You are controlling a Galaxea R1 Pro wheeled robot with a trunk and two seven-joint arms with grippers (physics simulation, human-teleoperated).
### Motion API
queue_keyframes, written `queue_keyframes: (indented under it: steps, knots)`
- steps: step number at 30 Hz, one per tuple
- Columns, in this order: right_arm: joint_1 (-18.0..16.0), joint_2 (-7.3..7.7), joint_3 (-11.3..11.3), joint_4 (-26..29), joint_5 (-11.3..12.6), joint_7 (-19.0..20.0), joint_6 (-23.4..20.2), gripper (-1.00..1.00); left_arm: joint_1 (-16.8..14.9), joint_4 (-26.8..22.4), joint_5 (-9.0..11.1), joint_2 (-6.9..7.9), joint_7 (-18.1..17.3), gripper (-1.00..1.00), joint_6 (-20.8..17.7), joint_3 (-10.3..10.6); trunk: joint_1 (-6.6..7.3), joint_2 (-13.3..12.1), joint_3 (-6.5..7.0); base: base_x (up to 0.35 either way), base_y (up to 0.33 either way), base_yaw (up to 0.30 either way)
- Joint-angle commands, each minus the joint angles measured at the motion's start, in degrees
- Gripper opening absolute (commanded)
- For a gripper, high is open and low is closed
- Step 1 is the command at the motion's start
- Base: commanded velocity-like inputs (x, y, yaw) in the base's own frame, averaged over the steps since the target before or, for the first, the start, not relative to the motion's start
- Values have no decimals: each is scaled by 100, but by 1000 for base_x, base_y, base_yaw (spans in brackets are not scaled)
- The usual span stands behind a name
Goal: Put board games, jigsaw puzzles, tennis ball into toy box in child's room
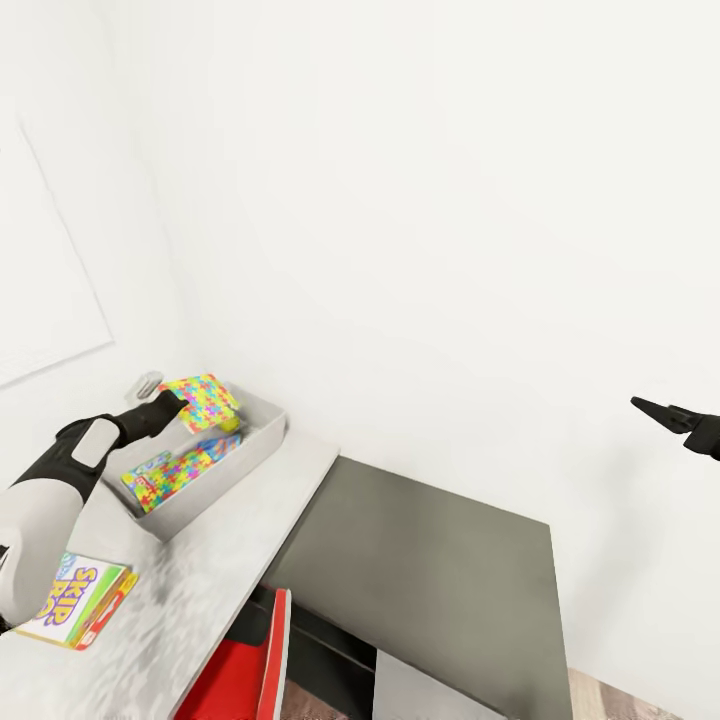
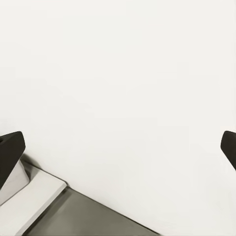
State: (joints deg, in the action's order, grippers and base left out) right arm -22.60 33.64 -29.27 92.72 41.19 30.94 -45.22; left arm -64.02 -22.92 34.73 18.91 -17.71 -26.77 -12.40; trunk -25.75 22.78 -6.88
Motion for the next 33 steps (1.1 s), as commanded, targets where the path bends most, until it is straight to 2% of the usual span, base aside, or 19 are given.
queue_keyframes:
  steps: [1,7,12,18,23,27,33]
  knots:
    - [-8,1,-7,1,12,13,-40,100,-28,39,-15,-4,-24,-100,-54,-40,-3,14,-22,0,0,0]
    - [-8,2,-14,1,12,16,-40,100,-155,269,-110,6,-120,-100,-163,-68,-3,14,-75,0,0,0]
    - [-8,2,-16,1,12,17,-40,100,-177,317,-118,23,-183,-100,-199,-83,-3,14,-119,0,0,0]
    - [-8,2,-17,1,12,17,-40,100,-188,402,-116,52,-485,-100,-385,-99,-3,14,-172,0,0,0]
    - [-8,2,-17,1,12,17,-40,100,-191,418,-105,84,-529,-100,-406,-117,-3,14,-216,0,0,0]
    - [-8,2,-17,1,12,17,-40,100,-321,657,12,163,-505,-100,-460,-336,-3,14,-252,0,0,0]
    - [-8,2,-17,1,12,17,-40,100,-590,1031,71,291,-480,-100,-473,-470,-3,14,-305,0,0,0]
